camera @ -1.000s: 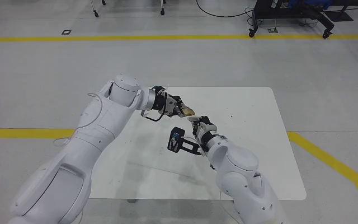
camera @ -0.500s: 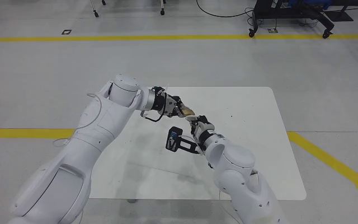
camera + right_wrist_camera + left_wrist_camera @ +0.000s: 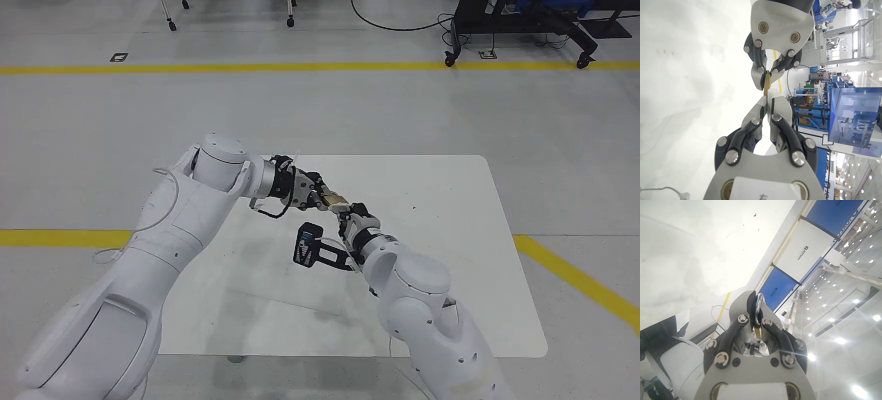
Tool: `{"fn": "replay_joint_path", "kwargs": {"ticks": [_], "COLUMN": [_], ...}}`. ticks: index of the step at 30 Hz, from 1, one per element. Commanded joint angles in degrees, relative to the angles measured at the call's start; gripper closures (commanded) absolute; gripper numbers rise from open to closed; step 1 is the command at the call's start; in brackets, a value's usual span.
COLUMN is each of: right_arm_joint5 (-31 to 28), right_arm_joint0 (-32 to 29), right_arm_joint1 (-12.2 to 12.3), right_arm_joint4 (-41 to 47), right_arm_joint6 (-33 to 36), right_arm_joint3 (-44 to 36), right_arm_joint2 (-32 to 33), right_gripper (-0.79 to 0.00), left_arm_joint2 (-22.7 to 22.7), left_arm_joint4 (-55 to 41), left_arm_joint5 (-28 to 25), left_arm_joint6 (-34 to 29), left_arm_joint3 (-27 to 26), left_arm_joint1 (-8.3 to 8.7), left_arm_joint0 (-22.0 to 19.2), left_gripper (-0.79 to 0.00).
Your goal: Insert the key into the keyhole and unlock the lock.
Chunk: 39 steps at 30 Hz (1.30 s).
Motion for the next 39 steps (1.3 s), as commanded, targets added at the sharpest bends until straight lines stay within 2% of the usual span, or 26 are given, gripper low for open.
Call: {"fn": "replay_joint_path", "kwargs": {"ticks": [1, 8, 9, 10, 11, 15, 20, 33, 35, 37, 39], "right_arm_joint5": [-0.2, -0.5, -0.4, -0.1, 0.0, 0.1, 0.1, 0.1, 2.2, 1.7, -1.7], "right_arm_joint0": [-0.1, -0.2, -0.2, -0.4, -0.5, -1.5, -3.5, -3.7, -5.3, -6.3, -6.8], "right_arm_joint1": [-0.1, -0.3, -0.3, -0.3, -0.3, -0.3, -0.3, -0.3, -0.4, -0.5, -0.2], "right_arm_joint4": [0.2, -0.1, -0.2, -0.3, -0.4, -0.5, 4.1, 4.6, 11.6, 25.5, 39.2], "right_arm_joint6": [0.1, 0.6, 0.7, 0.8, 1.0, 1.1, -0.9, -1.1, -5.3, -10.6, -13.9], "right_arm_joint3": [0.0, -0.4, -0.8, -1.1, -1.4, -3.5, -6.5, -6.7, -6.2, -4.5, -1.1], "right_arm_joint2": [-0.2, -0.2, -0.2, 0.0, 0.1, 0.5, 2.9, 3.2, 4.8, 10.0, 15.3], "right_gripper": [0.000, 0.000, -0.074, -0.354, -0.785, -0.785, -0.785, -0.785, -0.785, -0.785, -0.785], "left_arm_joint2": [-0.2, -0.7, -0.8, -0.9, -0.9, -1.7, -3.1, -3.6, -3.6, -3.6, -3.6], "left_arm_joint4": [0.0, 0.3, 0.3, 0.3, 0.4, -0.1, -1.5, -2.4, -2.4, -2.4, -2.4], "left_arm_joint5": [0.0, 0.5, 0.5, 0.5, 0.5, 0.3, -0.1, 0.4, 0.4, 0.4, 0.4], "left_arm_joint6": [-0.1, 0.1, 0.2, 0.2, 0.3, 0.5, 0.2, -0.4, -0.4, -0.4, -0.4], "left_arm_joint3": [-0.3, -1.5, -1.6, -1.7, -1.8, -1.5, -0.9, -0.6, -0.6, -0.6, -0.6], "left_arm_joint1": [0.09, 0.38, 0.43, 0.48, 0.54, 0.81, 1.14, 1.20, 1.20, 1.20, 1.20], "left_arm_joint0": [0.2, 0.9, 1.0, 1.1, 1.1, 1.6, 2.0, 2.3, 2.3, 2.3, 2.3], "left_gripper": [0.000, 0.000, 0.000, 0.000, 0.000, 0.000, 0.000, 0.000, 0.000, 0.000, 0.000]}}
